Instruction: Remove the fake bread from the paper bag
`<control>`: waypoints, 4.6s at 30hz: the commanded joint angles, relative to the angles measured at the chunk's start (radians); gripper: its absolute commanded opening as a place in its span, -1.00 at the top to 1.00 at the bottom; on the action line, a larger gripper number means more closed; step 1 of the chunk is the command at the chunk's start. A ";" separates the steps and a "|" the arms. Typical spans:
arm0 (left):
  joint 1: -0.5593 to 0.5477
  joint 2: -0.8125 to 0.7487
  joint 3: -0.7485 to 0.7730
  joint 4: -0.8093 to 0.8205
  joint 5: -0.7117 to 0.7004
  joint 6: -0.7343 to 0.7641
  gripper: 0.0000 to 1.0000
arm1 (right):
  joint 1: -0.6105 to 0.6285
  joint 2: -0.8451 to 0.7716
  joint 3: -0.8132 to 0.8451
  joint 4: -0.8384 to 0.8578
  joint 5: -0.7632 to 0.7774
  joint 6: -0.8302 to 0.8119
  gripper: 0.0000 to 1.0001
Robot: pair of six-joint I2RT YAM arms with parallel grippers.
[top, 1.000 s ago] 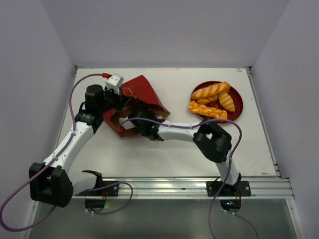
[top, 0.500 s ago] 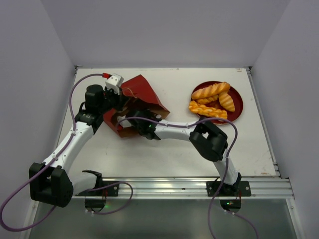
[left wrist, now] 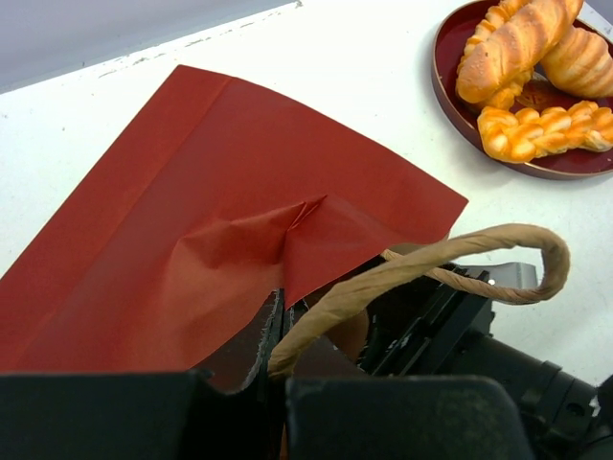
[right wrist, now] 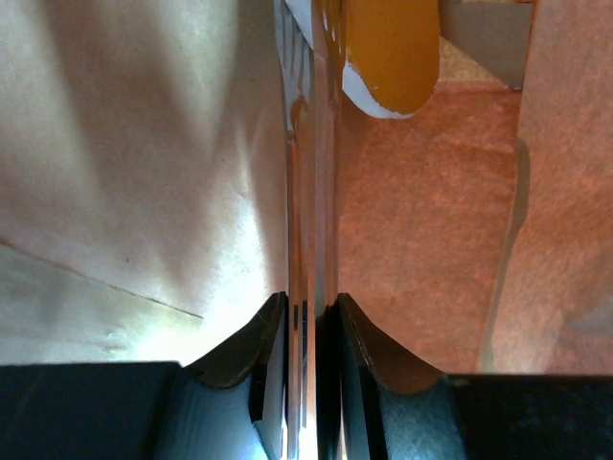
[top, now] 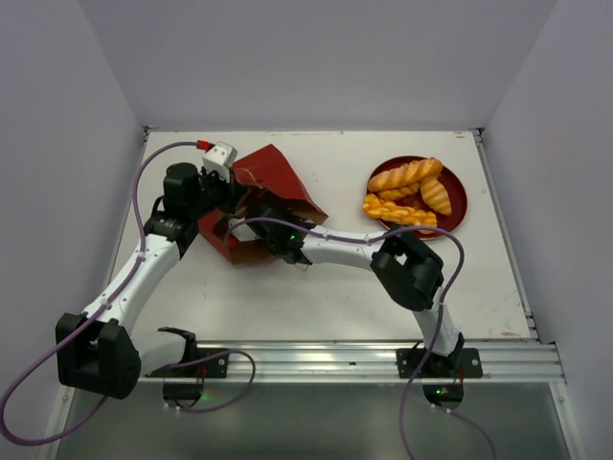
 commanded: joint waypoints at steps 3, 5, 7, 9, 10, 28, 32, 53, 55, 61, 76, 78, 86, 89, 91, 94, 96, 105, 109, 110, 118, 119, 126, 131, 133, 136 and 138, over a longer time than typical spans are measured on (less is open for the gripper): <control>-0.003 -0.015 -0.004 0.028 0.010 -0.004 1.00 | -0.015 -0.170 -0.055 -0.060 -0.059 0.060 1.00; -0.003 -0.015 -0.002 0.026 0.007 -0.004 1.00 | -0.015 -0.217 -0.077 -0.074 -0.072 0.072 1.00; -0.003 -0.013 -0.004 0.028 0.007 -0.001 1.00 | -0.019 -0.248 -0.112 -0.094 -0.091 0.084 1.00; -0.003 -0.012 -0.004 0.028 0.007 -0.001 1.00 | -0.017 -0.293 -0.149 -0.109 -0.102 0.090 1.00; -0.003 -0.012 -0.004 0.029 0.006 -0.001 1.00 | -0.019 -0.308 -0.158 -0.117 -0.108 0.099 1.00; -0.002 -0.004 -0.005 0.028 -0.003 0.001 1.00 | -0.051 -0.690 -0.356 -0.322 -0.402 0.146 1.00; -0.002 -0.003 -0.007 0.031 -0.006 0.001 1.00 | -0.060 -0.750 -0.390 -0.350 -0.451 0.147 1.00; -0.002 0.006 -0.005 0.029 -0.037 -0.001 1.00 | -0.103 -0.989 -0.306 -0.654 -0.770 0.187 1.00; -0.002 0.008 -0.005 0.029 -0.045 -0.001 1.00 | -0.118 -1.009 -0.293 -0.689 -0.795 0.190 1.00; -0.002 0.016 -0.004 0.028 -0.068 -0.002 1.00 | -0.166 -1.098 -0.255 -0.749 -0.803 0.196 1.00; -0.002 0.019 0.002 0.017 -0.106 -0.008 1.00 | -0.405 -1.259 -0.270 -0.761 -0.527 0.222 1.00; -0.002 0.016 0.002 0.017 -0.103 -0.008 1.00 | -0.434 -1.253 -0.278 -0.752 -0.479 0.239 1.00; -0.002 0.000 0.001 0.019 -0.083 -0.012 1.00 | -0.543 -1.226 -0.387 -0.688 -0.203 0.230 1.00; -0.002 -0.004 0.001 0.017 -0.075 -0.013 1.00 | -0.571 -1.224 -0.437 -0.649 -0.160 0.216 1.00; -0.002 -0.007 0.001 0.020 -0.069 -0.015 1.00 | -0.584 -1.221 -0.453 -0.637 -0.152 0.207 1.00; 0.000 -0.009 -0.001 0.019 -0.066 -0.016 1.00 | -0.603 -1.206 -0.503 -0.591 -0.106 0.189 1.00; -0.002 -0.009 -0.001 0.020 -0.063 -0.016 1.00 | -0.621 -1.196 -0.520 -0.562 -0.105 0.178 1.00; -0.002 -0.009 -0.001 0.022 -0.059 -0.018 1.00 | -0.715 -1.143 -0.605 -0.451 -0.161 0.150 1.00; -0.002 -0.007 -0.001 0.019 -0.060 -0.016 1.00 | -0.718 -1.120 -0.621 -0.418 -0.171 0.146 1.00; -0.002 -0.007 -0.001 0.019 -0.060 -0.018 1.00 | -0.720 -1.112 -0.628 -0.410 -0.174 0.142 1.00; -0.002 -0.009 -0.001 0.020 -0.060 -0.015 1.00 | -0.720 -1.068 -0.657 -0.370 -0.188 0.147 0.98; -0.002 -0.009 0.001 0.019 -0.060 -0.016 1.00 | -0.720 -1.064 -0.660 -0.368 -0.191 0.147 0.96; -0.002 -0.009 -0.001 0.019 -0.059 -0.018 1.00 | -0.720 -1.052 -0.681 -0.370 -0.212 0.150 0.86; -0.002 -0.007 -0.002 0.022 -0.059 -0.016 1.00 | -0.720 -1.048 -0.695 -0.372 -0.211 0.144 0.61; -0.002 -0.007 0.001 0.020 -0.059 -0.016 1.00 | -0.720 -1.046 -0.695 -0.379 -0.217 0.144 0.52; -0.002 -0.009 -0.001 0.019 -0.059 -0.018 1.00 | -0.720 -1.055 -0.695 -0.391 -0.227 0.146 0.42; 0.000 -0.007 0.001 0.019 -0.057 -0.016 1.00 | -0.720 -1.060 -0.692 -0.396 -0.232 0.146 0.37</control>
